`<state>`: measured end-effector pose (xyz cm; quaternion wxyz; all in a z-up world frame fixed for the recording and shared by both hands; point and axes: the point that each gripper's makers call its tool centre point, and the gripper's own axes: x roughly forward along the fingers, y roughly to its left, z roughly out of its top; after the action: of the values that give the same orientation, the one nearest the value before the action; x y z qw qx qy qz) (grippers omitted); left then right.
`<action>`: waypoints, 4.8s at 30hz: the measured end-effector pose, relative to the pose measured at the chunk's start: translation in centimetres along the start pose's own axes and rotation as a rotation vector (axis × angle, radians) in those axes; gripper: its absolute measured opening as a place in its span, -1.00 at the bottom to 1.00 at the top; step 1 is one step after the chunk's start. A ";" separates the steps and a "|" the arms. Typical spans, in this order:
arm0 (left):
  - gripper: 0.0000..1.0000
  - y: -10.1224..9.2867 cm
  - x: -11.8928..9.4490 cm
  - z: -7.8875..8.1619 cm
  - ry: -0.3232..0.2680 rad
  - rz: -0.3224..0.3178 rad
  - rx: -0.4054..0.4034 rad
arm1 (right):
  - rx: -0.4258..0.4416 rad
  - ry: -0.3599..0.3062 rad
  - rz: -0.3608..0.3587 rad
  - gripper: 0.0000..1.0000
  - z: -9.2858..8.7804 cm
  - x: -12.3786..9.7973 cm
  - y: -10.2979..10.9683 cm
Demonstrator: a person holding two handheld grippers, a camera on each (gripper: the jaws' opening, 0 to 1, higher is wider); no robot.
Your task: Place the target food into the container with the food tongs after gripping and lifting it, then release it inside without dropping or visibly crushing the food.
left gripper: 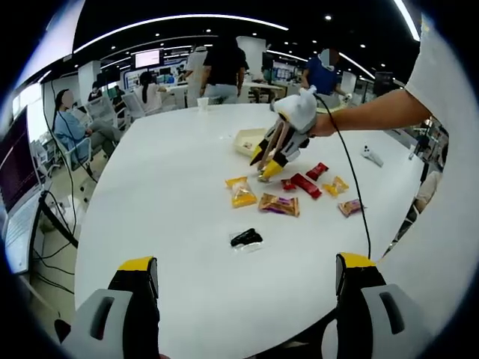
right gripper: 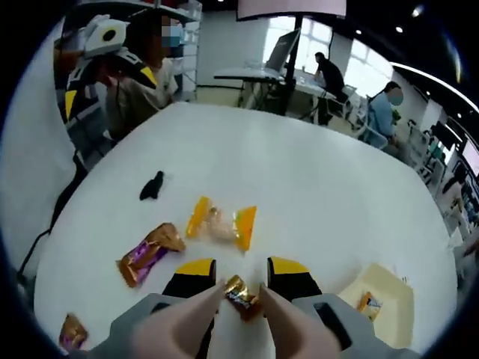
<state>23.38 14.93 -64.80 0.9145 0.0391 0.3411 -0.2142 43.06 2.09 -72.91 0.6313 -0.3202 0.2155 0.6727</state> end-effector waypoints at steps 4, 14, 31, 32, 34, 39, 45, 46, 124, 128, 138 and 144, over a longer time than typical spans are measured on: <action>0.99 0.1 -0.1 0.2 -0.013 0.006 -0.010 | 0.023 0.004 0.007 -0.47 -0.4 0.1 0.1; 0.99 -0.5 0.2 0.3 -0.008 -0.011 0.009 | 0.094 0.010 -0.021 -0.46 -1.8 -1.3 0.9; 0.99 -1.1 0.1 0.4 -0.022 -0.018 0.012 | 0.214 0.002 -0.074 -0.46 -2.7 -2.9 0.9; 0.99 -1.1 0.1 0.4 -0.020 -0.017 0.012 | 0.213 0.007 -0.078 -0.46 -2.8 -2.9 0.8; 0.99 -1.2 0.0 0.3 -0.018 -0.018 0.013 | 0.216 0.013 -0.077 -0.46 -2.9 -2.7 0.8; 0.99 -1.1 -0.1 0.3 -0.017 -0.015 0.012 | 0.238 0.022 -0.063 -0.46 -2.9 -2.2 1.2; 0.99 -0.8 -0.2 0.4 -0.022 -0.009 0.011 | 0.242 0.010 -0.031 -0.46 -2.1 -2.1 2.1; 0.99 -0.9 -0.1 0.4 -0.023 -0.011 0.010 | 0.247 0.006 -0.019 -0.46 -1.9 -2.1 2.4; 0.96 -0.5 -0.4 0.0 -0.015 0.013 -0.013 | 0.190 -0.051 -0.013 -0.49 -1.0 -0.2 1.9; 0.96 -0.5 -0.5 0.0 -0.018 0.012 -0.012 | 0.267 -0.040 -0.074 -0.56 -1.2 -0.2 1.1; 0.95 -0.5 -0.6 0.0 -0.022 0.013 -0.012 | 0.314 -0.026 -0.094 -0.63 -1.1 -0.2 1.1; 0.95 -0.7 -0.7 0.0 -0.024 0.007 -0.003 | 0.333 -0.041 -0.097 -0.62 -0.6 -1.2 1.7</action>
<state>22.64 14.58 -64.32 0.9193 0.0362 0.3302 -0.2109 41.51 0.68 -72.69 0.7116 -0.2072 0.2953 0.6029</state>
